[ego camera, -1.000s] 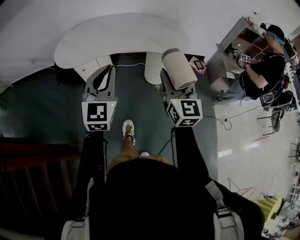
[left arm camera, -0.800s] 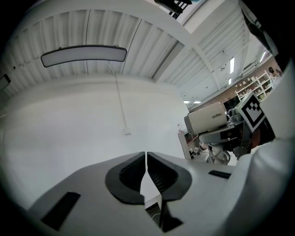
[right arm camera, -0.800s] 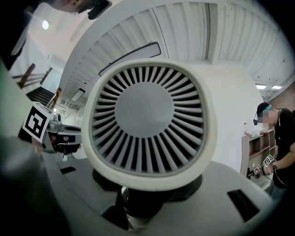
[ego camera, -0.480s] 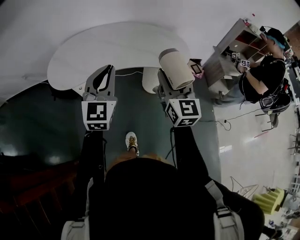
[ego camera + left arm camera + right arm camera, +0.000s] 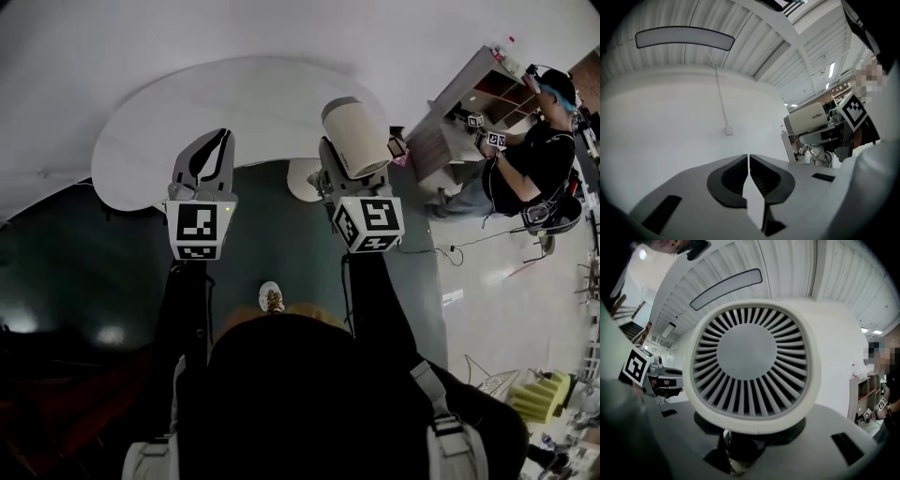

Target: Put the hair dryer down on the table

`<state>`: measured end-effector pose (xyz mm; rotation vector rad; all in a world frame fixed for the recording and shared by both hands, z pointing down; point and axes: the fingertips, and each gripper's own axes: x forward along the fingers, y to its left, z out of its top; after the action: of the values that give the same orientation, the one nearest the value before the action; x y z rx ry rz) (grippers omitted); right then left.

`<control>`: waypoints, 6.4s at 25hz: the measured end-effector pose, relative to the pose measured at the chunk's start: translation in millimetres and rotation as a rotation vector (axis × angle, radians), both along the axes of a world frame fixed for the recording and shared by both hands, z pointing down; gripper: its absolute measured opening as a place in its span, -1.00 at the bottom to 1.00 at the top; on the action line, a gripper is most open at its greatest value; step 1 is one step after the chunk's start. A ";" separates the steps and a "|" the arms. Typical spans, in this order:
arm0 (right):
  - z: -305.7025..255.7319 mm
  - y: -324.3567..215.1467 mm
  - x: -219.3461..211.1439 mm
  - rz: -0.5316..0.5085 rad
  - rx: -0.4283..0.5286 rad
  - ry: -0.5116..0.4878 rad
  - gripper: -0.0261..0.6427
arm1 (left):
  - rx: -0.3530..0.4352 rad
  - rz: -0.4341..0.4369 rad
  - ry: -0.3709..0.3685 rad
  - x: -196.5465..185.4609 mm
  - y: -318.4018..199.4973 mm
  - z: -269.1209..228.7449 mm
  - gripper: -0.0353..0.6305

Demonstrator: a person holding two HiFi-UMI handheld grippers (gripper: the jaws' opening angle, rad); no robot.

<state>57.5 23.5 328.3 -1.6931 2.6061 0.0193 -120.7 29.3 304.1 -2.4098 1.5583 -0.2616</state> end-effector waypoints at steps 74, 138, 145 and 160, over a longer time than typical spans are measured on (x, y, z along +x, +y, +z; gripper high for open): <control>72.5 -426.0 -13.1 -0.134 -0.158 0.112 -0.31 | -0.114 -0.039 0.013 14.1 -396.0 50.8 -0.82; 360.4 -398.2 -79.8 -0.686 -0.712 1.228 -0.22 | -0.227 -0.124 0.051 -42.9 -379.4 106.6 -0.81; 357.8 -382.7 -84.7 -0.778 -0.761 1.184 -0.07 | -0.233 -0.125 0.070 -40.4 -380.4 105.2 -0.81; 378.8 -338.9 -82.8 -0.857 -0.785 1.181 0.01 | -0.244 -0.116 0.072 -32.1 -380.9 109.3 -0.81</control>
<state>-25.2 -315.5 707.1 -0.2926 4.4608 -0.0514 -152.8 -351.7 413.4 -2.5374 1.7956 -0.4141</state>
